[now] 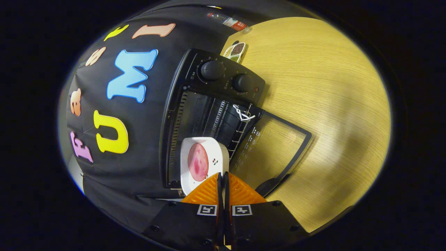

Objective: Open the toaster oven, put the food inside, and close the toaster oven door.

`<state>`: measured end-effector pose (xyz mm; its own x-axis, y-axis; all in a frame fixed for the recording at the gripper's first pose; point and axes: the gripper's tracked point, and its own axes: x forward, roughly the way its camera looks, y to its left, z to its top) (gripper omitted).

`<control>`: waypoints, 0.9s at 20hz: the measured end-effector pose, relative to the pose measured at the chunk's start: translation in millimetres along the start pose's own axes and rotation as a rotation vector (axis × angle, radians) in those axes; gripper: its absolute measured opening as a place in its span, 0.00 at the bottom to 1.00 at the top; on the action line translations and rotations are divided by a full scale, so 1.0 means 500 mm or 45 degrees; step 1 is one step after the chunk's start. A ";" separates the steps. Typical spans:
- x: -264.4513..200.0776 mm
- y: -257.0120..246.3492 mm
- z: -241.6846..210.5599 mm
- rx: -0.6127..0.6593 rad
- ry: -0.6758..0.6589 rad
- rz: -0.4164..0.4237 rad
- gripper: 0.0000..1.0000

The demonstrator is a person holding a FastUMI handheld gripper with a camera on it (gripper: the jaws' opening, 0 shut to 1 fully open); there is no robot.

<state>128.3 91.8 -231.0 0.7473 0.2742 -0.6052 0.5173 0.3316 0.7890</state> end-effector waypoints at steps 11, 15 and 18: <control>0.116 0.033 0.050 0.188 -0.202 -0.005 0.02; 0.146 0.032 0.065 0.231 -0.258 -0.026 0.02; 0.163 0.030 0.071 0.243 -0.280 -0.047 0.03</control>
<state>212.0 86.9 -264.6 0.7880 0.0561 -0.6131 0.5996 0.1559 0.7850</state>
